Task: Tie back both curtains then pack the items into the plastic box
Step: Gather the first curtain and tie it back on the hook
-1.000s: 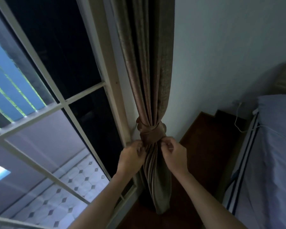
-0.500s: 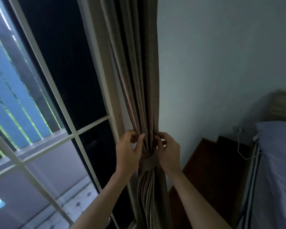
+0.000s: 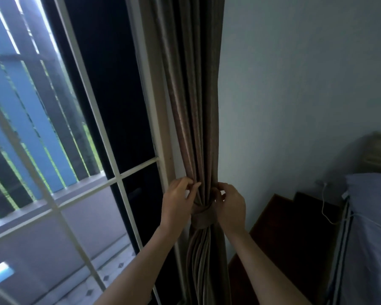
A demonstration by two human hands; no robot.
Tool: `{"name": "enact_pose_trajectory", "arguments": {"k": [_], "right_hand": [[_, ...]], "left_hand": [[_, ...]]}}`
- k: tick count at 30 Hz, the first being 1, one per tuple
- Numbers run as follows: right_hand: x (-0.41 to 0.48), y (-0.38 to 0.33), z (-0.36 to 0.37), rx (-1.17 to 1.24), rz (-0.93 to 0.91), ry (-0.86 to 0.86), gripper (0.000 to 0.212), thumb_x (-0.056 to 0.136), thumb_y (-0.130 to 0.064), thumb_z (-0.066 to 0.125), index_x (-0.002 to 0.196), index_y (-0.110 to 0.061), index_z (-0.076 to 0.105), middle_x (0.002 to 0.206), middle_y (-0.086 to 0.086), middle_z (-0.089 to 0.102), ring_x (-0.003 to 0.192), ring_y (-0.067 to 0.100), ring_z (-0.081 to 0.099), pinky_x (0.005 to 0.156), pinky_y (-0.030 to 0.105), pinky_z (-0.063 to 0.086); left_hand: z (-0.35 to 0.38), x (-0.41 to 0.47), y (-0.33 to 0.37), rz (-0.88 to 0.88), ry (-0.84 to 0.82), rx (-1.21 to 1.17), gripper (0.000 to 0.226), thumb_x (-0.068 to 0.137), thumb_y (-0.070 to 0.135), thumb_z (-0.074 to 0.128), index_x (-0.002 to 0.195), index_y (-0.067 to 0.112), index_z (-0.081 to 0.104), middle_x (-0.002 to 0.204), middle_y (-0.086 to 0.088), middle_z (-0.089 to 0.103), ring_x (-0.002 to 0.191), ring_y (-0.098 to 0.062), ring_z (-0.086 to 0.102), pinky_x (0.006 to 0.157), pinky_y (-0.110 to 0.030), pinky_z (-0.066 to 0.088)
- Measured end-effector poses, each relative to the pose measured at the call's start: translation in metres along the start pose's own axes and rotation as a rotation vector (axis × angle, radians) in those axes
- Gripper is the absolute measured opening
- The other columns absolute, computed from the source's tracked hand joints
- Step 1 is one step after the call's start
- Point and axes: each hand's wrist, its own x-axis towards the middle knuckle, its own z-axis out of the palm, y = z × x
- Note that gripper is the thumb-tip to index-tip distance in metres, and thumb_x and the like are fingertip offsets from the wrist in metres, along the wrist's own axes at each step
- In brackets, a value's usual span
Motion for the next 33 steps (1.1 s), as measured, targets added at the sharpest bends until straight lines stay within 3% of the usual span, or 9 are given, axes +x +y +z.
{"name": "enact_pose_trajectory", "arguments": {"k": [3, 11, 14, 17, 20, 23, 27, 30, 33], "right_hand": [[-0.001, 0.001, 0.004, -0.023, 0.006, -0.011, 0.021, 0.096, -0.017, 0.055, 0.113, -0.016, 0.067, 0.103, -0.001, 0.070, 0.089, 0.016, 0.065, 0.077, 0.028, 0.051], [-0.012, -0.014, 0.005, 0.018, 0.045, 0.018, 0.017, 0.097, -0.018, 0.053, 0.109, -0.013, 0.065, 0.103, 0.003, 0.067, 0.091, 0.020, 0.062, 0.073, 0.021, 0.038], [-0.027, -0.024, 0.008, 0.053, 0.144, 0.093, 0.022, 0.095, -0.023, 0.058, 0.112, -0.010, 0.057, 0.109, 0.005, 0.057, 0.086, 0.010, 0.057, 0.070, 0.021, 0.035], [-0.062, -0.035, 0.012, 0.108, 0.151, 0.188, 0.027, 0.093, -0.024, 0.062, 0.109, -0.006, 0.051, 0.110, 0.007, 0.050, 0.077, -0.005, 0.042, 0.060, 0.013, 0.031], [-0.104, -0.037, 0.023, 0.068, 0.053, 0.035, 0.027, 0.096, -0.040, 0.052, 0.103, -0.015, 0.054, 0.101, 0.002, 0.056, 0.082, 0.011, 0.057, 0.062, 0.016, 0.045], [-0.157, -0.039, 0.038, -0.049, -0.017, -0.218, 0.051, 0.096, -0.052, 0.042, 0.124, -0.012, 0.055, 0.118, 0.005, 0.058, 0.104, 0.019, 0.060, 0.082, 0.033, 0.054], [-0.238, -0.045, 0.056, -0.288, -0.053, -0.640, 0.080, 0.092, -0.068, 0.028, 0.152, -0.017, 0.026, 0.159, 0.005, 0.023, 0.146, 0.023, 0.019, 0.117, 0.040, 0.023], [-0.295, -0.062, 0.067, -0.420, -0.093, -0.862, 0.087, 0.088, -0.073, 0.022, 0.156, -0.021, 0.008, 0.163, 0.002, 0.002, 0.150, 0.026, 0.001, 0.120, 0.046, 0.010], [-0.346, -0.097, 0.072, -0.461, -0.185, -0.988, 0.085, 0.089, -0.074, 0.022, 0.156, -0.023, 0.004, 0.163, -0.001, -0.006, 0.149, 0.025, -0.008, 0.119, 0.050, 0.001]], "left_hand": [[0.000, -0.002, -0.007, -0.024, 0.000, 0.023, 0.011, 0.093, 0.022, 0.060, 0.086, 0.014, 0.061, 0.083, 0.007, 0.059, 0.077, -0.006, 0.056, 0.069, -0.019, 0.047], [-0.014, -0.010, -0.001, -0.053, 0.013, 0.122, 0.013, 0.096, 0.024, 0.054, 0.086, 0.017, 0.055, 0.080, 0.010, 0.051, 0.069, -0.006, 0.047, 0.061, -0.014, 0.032], [-0.022, -0.024, -0.005, -0.035, -0.037, 0.179, 0.016, 0.096, 0.027, 0.054, 0.094, 0.012, 0.059, 0.085, 0.001, 0.060, 0.074, -0.014, 0.055, 0.059, -0.022, 0.042], [-0.031, -0.058, -0.023, -0.025, -0.160, 0.258, 0.028, 0.095, 0.028, 0.057, 0.113, 0.008, 0.061, 0.108, -0.007, 0.065, 0.096, -0.025, 0.061, 0.071, -0.036, 0.054], [-0.050, -0.099, -0.044, -0.100, -0.220, 0.340, 0.046, 0.095, 0.034, 0.056, 0.133, 0.009, 0.053, 0.135, -0.009, 0.055, 0.123, -0.026, 0.053, 0.097, -0.037, 0.049], [-0.081, -0.144, -0.058, -0.150, -0.284, 0.408, 0.055, 0.096, 0.039, 0.052, 0.142, 0.009, 0.043, 0.146, -0.011, 0.045, 0.135, -0.026, 0.042, 0.108, -0.040, 0.042], [-0.140, -0.217, -0.073, -0.182, -0.362, 0.561, 0.063, 0.095, 0.049, 0.039, 0.141, 0.007, 0.043, 0.146, -0.013, 0.044, 0.137, -0.028, 0.040, 0.110, -0.042, 0.039], [-0.201, -0.287, -0.079, -0.257, -0.366, 0.662, 0.064, 0.093, 0.051, 0.039, 0.138, 0.006, 0.047, 0.144, -0.016, 0.046, 0.135, -0.031, 0.042, 0.107, -0.047, 0.041], [-0.275, -0.355, -0.077, -0.361, -0.303, 0.782, 0.065, 0.090, 0.053, 0.040, 0.135, 0.008, 0.051, 0.142, -0.018, 0.048, 0.134, -0.034, 0.044, 0.105, -0.051, 0.042]]}}
